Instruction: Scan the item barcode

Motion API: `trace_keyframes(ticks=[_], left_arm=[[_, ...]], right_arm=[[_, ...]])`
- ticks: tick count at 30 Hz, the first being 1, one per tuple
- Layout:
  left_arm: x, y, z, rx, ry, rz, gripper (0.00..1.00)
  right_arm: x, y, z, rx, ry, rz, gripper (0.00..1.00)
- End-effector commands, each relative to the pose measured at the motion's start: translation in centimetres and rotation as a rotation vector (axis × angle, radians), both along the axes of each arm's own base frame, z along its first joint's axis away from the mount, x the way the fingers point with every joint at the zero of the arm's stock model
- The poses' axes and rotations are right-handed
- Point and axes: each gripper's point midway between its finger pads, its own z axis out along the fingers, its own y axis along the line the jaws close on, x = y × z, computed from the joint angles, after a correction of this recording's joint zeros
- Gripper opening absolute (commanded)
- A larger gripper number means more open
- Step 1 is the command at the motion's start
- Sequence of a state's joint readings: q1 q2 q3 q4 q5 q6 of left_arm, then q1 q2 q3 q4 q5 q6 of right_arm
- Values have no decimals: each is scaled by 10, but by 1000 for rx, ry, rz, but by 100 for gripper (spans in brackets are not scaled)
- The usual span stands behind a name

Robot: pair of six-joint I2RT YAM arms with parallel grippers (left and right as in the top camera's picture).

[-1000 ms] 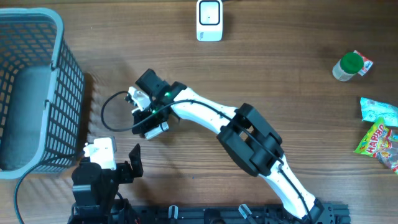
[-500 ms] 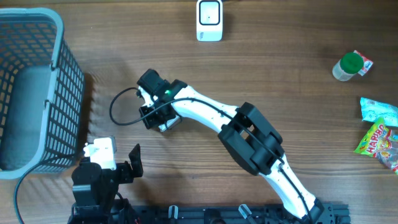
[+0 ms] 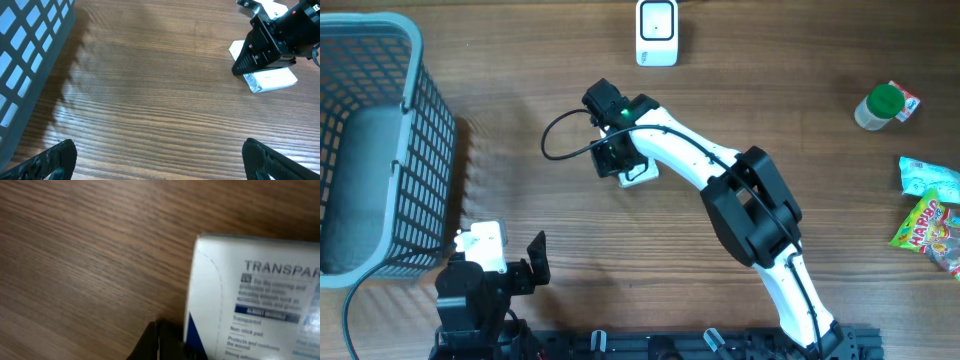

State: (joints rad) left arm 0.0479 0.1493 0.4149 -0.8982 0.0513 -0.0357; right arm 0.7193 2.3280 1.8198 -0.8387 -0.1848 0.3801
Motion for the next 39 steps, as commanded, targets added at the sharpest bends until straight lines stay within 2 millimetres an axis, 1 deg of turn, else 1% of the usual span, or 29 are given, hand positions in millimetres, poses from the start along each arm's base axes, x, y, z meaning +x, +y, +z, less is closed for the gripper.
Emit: trace_keyframes(ticks=[1,3,5,8,10,11,15,17,21,24,28,33,35,37,39], left_arm=[[0,-1,-1,-3,-2,-7,100],[0,-1,-1,-3,-2,-7,100],[0,-1,-1,-3,-2,-7,100],[0,-1,-1,-3,-3,-7,100],[0,-1,-1,-3,-2,-7,100],[0,-1,-1,-3,-2,-7,100],[0,-1,-1,-3,-2,-7,100],[0,-1,-1,-3,-2,-7,100],[0,-1,-1,-3,-2,-7,100],[0,-1,-1,-3,-2,-7,100],[0,-1,-1,-3,-2,-7,100],[0,-1,-1,-3,-2,-7,100],[0,-1,-1,-3,-2,-7,100],[0,-1,-1,-3,-2,-7,100],[0,-1,-1,-3,-2,-7,100]], right_arm=[[28,8,42,41,-185,13,4],[56,-2,48,0,-296,-49,4],[75,-24,48,-57,-340,-168,4],[88,-46,48,-40,-303,-258,4],[100,-77,44,-52,-260,-378,4],[104,-87,43,-53,-250,-407,4],[116,-109,40,-21,-211,-457,4],[115,-107,34,11,-180,-429,4],[108,-95,14,54,-122,-375,4],[100,-85,3,64,-94,-322,4],[94,-75,3,91,-79,-268,4],[96,-77,1,72,-88,-284,4],[94,-75,1,85,-77,-278,4],[84,-68,1,112,-34,-250,4],[74,-69,-2,87,-4,-248,4]])
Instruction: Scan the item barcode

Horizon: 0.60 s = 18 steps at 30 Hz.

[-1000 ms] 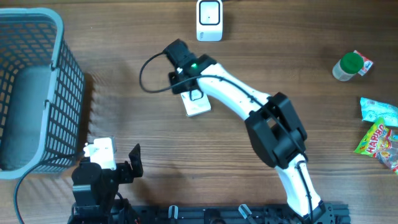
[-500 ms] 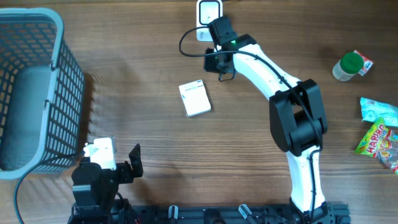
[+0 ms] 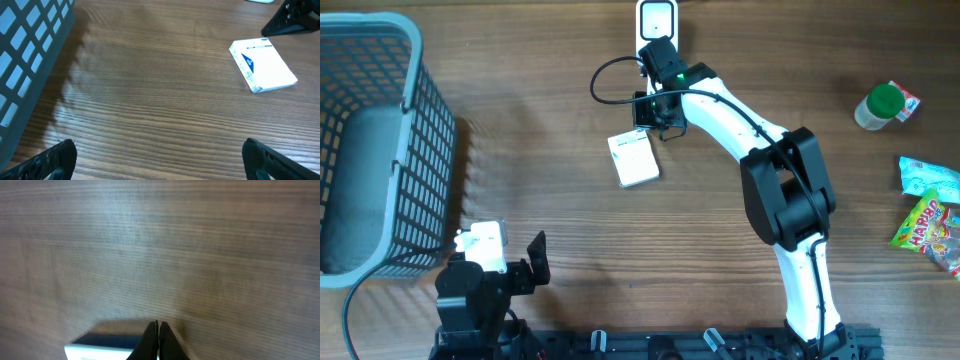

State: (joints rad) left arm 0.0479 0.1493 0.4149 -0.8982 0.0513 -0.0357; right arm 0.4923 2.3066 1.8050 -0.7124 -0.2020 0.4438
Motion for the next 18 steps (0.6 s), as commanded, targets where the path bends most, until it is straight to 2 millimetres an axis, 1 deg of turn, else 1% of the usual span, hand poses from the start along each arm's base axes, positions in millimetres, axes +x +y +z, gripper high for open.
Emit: trace_keyframes(ticks=[1,5,7,10,11,13,15,18], left_arm=[[0,-1,-1,-3,-2,-7,100],[0,-1,-1,-3,-2,-7,100],[0,-1,-1,-3,-2,-7,100],[0,-1,-1,-3,-2,-7,100],[0,-1,-1,-3,-2,-7,100],[0,-1,-1,-3,-2,-7,100],[0,-1,-1,-3,-2,-7,100],[0,-1,-1,-3,-2,-7,100]], right_arm=[[-22,6,-17,-10,78,48,4],[-30,19,-17,-14,60,125,4],[-40,33,-15,22,63,205,4],[-69,65,-4,152,72,449,5],[-88,75,-1,200,91,553,8],[-105,78,0,209,111,640,8],[-130,80,1,219,129,778,8],[-160,78,0,203,169,926,7]])
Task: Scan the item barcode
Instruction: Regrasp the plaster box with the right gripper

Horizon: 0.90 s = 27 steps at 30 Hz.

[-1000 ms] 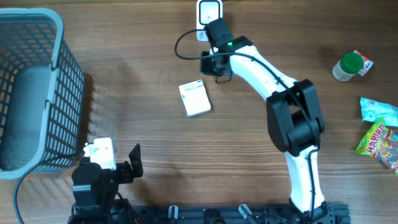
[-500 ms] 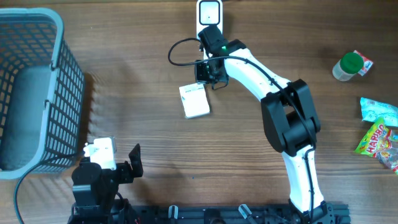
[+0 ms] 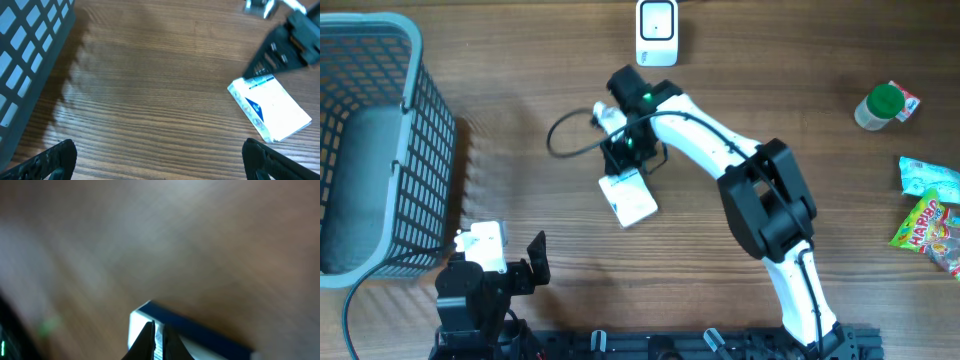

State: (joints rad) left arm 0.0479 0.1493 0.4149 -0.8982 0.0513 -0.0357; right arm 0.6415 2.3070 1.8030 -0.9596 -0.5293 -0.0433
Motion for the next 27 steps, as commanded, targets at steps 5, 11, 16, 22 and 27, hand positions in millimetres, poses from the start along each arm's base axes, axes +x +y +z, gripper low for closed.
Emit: trace_keyframes(ticks=[5,11,16,22,27], left_arm=[[0,-1,-1,-3,-2,-7,100],[0,-1,-1,-3,-2,-7,100],[0,-1,-1,-3,-2,-7,100],[0,-1,-1,-3,-2,-7,100],[0,-1,-1,-3,-2,-7,100]], right_arm=[[-46,5,-11,12,21,273,6],[-46,-9,-7,-103,63,181,83],[-50,-13,22,-106,65,177,100],[2,-76,27,-515,-209,-55,100],[11,-78,25,-534,-256,-53,100]])
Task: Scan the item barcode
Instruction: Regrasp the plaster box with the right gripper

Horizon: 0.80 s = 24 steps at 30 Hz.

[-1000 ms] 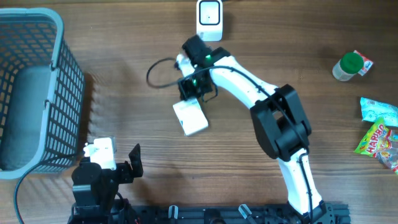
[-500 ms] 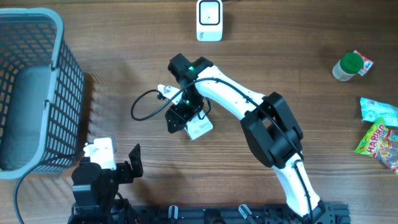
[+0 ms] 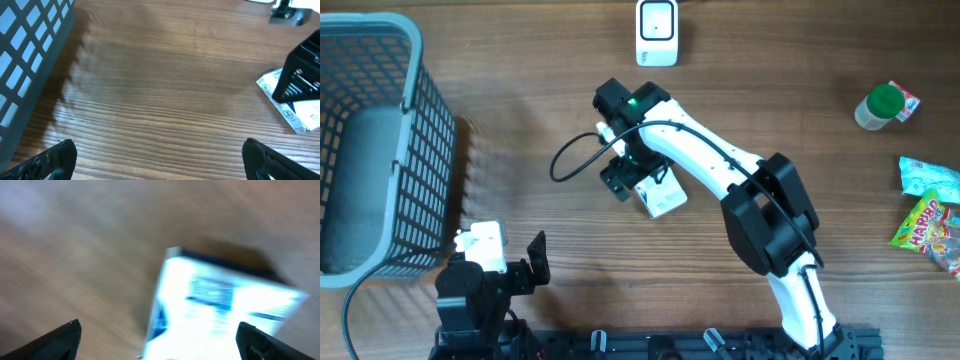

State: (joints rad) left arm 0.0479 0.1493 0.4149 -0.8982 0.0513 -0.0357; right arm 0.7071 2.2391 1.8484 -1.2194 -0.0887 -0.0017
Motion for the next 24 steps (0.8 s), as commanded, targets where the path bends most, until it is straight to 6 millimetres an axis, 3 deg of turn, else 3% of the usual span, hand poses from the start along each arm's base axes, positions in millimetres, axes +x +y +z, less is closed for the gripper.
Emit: trace_keyframes(ticks=[1,4,13,15,22,24], left_arm=[[0,-1,-1,-3,-2,-7,100],[0,-1,-1,-3,-2,-7,100],[0,-1,-1,-3,-2,-7,100],[0,-1,-1,-3,-2,-7,100],[0,-1,-1,-3,-2,-7,100],[0,-1,-1,-3,-2,-7,100]], right_arm=[[20,-17,10,-89,-117,-49,100],[25,-27,-1,-137,-155,-101,100],[0,-27,-47,-92,-69,-160,100],[-5,-27,-50,-90,-52,-177,100],[-18,-8,-49,11,43,-221,79],[-20,-5,-49,22,57,-244,79]])
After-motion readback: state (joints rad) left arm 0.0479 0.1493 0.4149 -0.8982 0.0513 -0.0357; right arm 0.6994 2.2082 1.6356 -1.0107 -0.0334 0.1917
